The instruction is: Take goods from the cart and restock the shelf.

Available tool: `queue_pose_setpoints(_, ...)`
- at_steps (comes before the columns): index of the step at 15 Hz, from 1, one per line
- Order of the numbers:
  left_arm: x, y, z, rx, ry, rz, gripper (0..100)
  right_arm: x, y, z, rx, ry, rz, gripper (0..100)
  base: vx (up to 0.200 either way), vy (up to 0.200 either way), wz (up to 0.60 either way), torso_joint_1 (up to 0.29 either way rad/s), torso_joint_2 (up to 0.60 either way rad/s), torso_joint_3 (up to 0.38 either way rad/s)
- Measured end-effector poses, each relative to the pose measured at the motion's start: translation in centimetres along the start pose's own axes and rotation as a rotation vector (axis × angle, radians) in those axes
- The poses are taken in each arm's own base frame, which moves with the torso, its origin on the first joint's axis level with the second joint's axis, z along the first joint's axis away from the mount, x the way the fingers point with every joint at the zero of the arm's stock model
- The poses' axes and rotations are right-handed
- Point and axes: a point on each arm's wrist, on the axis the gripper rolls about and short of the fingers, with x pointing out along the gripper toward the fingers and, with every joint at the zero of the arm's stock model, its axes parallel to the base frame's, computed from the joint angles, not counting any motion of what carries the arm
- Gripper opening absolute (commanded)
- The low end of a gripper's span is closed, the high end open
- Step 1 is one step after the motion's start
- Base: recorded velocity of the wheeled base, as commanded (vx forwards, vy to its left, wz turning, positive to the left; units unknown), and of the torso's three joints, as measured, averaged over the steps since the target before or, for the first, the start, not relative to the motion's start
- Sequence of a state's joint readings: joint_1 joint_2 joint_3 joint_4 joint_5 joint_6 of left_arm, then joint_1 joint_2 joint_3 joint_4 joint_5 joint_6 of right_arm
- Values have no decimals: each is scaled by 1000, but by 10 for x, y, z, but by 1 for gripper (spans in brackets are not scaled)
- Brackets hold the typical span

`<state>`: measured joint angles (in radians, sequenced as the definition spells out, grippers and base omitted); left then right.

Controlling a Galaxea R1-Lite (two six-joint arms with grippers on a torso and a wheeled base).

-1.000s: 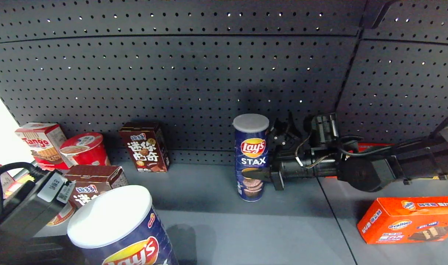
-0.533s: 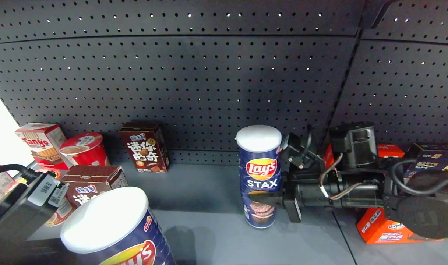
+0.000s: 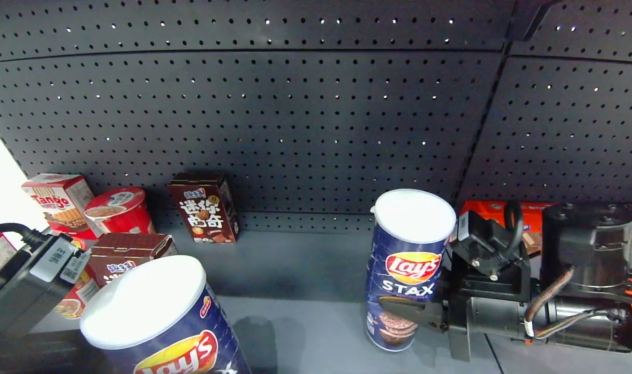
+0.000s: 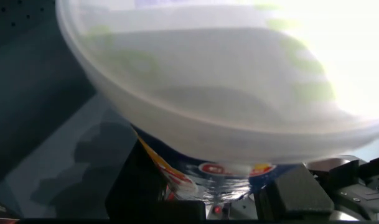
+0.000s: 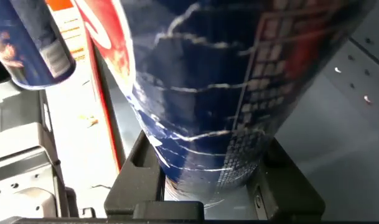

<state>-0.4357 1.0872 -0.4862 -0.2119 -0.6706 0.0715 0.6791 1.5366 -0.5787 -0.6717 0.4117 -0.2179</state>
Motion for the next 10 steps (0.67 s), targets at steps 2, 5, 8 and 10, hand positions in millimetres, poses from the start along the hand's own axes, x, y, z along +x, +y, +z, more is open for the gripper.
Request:
queue_pose_setpoints(2, 0, 0, 1, 1, -1, 0, 0, -6, 9, -4, 19, -42, 9, 0, 0, 0, 0, 0, 0, 0)
queue_pose_setpoints(5, 1, 1, 1, -2, 2, -1, 0, -10, 17, -13, 31, -63, 18, 0, 0, 0, 0, 0, 0, 0)
queue_pose_setpoints(8, 3, 2, 1, -7, 7, -1, 0, -10, 19, -19, 52, -49, 26, 0, 0, 0, 0, 0, 0, 0)
queue_pose_setpoints(10, 4, 4, 4, -5, 5, 0, 0, -8, 18, -20, 47, -59, 26, 0, 0, 0, 0, 0, 0, 0)
